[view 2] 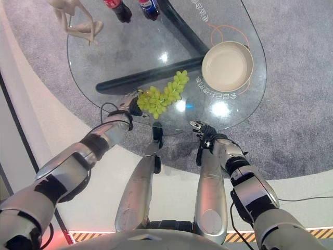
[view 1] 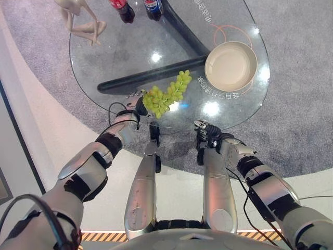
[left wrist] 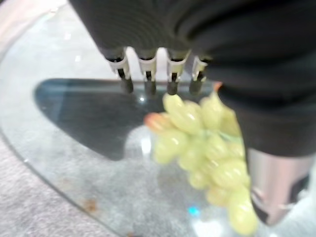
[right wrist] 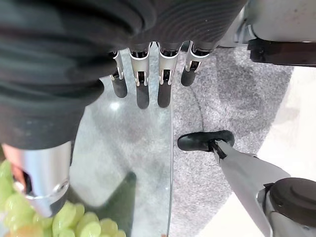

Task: Pick up fruits into the plate

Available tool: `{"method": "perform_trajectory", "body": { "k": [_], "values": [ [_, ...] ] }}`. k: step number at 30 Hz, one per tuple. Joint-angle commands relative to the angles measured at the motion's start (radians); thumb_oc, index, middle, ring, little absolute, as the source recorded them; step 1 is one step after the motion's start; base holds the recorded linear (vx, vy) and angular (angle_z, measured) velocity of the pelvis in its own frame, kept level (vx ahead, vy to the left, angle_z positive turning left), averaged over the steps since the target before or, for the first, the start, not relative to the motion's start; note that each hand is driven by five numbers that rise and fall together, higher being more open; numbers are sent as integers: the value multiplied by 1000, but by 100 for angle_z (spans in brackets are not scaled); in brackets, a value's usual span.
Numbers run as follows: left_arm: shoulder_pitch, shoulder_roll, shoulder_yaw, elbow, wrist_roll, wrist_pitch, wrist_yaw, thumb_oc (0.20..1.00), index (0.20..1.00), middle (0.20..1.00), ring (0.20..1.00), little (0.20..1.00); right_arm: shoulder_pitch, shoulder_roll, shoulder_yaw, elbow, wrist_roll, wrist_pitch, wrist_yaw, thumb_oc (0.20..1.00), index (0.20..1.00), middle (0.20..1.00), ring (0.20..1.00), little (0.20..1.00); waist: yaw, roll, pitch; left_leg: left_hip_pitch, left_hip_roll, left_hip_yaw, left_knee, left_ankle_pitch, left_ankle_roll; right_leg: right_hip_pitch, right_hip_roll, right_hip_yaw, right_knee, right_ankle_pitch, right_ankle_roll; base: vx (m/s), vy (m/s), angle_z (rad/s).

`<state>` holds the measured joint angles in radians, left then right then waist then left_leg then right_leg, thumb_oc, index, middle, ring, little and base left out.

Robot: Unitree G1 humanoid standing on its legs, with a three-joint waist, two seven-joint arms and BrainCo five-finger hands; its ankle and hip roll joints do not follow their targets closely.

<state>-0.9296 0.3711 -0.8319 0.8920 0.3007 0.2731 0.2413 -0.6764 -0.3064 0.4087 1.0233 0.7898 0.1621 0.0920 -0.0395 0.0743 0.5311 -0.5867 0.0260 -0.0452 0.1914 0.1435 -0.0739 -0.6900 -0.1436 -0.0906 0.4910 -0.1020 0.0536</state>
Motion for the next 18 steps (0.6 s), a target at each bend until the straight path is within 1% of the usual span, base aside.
{"method": "perform_trajectory", "body": {
  "k": [1,6,9,10,14,18],
  "values": [
    [-73,-9,38,76,61,34,47,1000,1000,1000,1000,1000,8,38,9,-17,74,-7,10,1000,1000,1000,1000,1000,-11,-40,-11,-50,-94,3,125,-116,69,5,93,11,-105,116,-5,-17,6,-7],
    [-102,-31,24,127,69,52,67,1000,1000,1000,1000,1000,-7,52,1,-1,132,-31,17,1000,1000,1000,1000,1000,-20,-48,-11,-103,-89,9,174,-130,64,-43,111,21,-55,97,-8,-11,-15,-10],
    [-122,-37,20,149,56,56,98,1000,1000,1000,1000,1000,-27,57,-6,12,155,-41,19,1000,1000,1000,1000,1000,-24,-50,-11,-142,-84,9,199,-129,60,-80,123,27,-28,94,-10,-11,-24,-8],
    [-130,-40,21,156,52,57,110,1000,1000,1000,1000,1000,-33,59,-6,21,161,-46,21,1000,1000,1000,1000,1000,-25,-51,-11,-154,-82,10,215,-138,60,-93,128,31,-11,84,-11,0,0,0],
    [-153,-45,25,161,49,66,146,1000,1000,1000,1000,1000,-51,62,-10,38,183,-52,25,1000,1000,1000,1000,1000,-25,-53,-11,-182,-78,7,235,-146,60,-122,134,31,9,75,-15,5,-52,-4],
    [-175,-52,23,179,52,81,150,1000,1000,1000,1000,1000,-73,66,-12,53,202,-55,25,1000,1000,1000,1000,1000,-25,-56,-11,-204,-77,4,248,-147,58,-142,138,27,18,73,-16,2,-38,-5]
  ]
}}
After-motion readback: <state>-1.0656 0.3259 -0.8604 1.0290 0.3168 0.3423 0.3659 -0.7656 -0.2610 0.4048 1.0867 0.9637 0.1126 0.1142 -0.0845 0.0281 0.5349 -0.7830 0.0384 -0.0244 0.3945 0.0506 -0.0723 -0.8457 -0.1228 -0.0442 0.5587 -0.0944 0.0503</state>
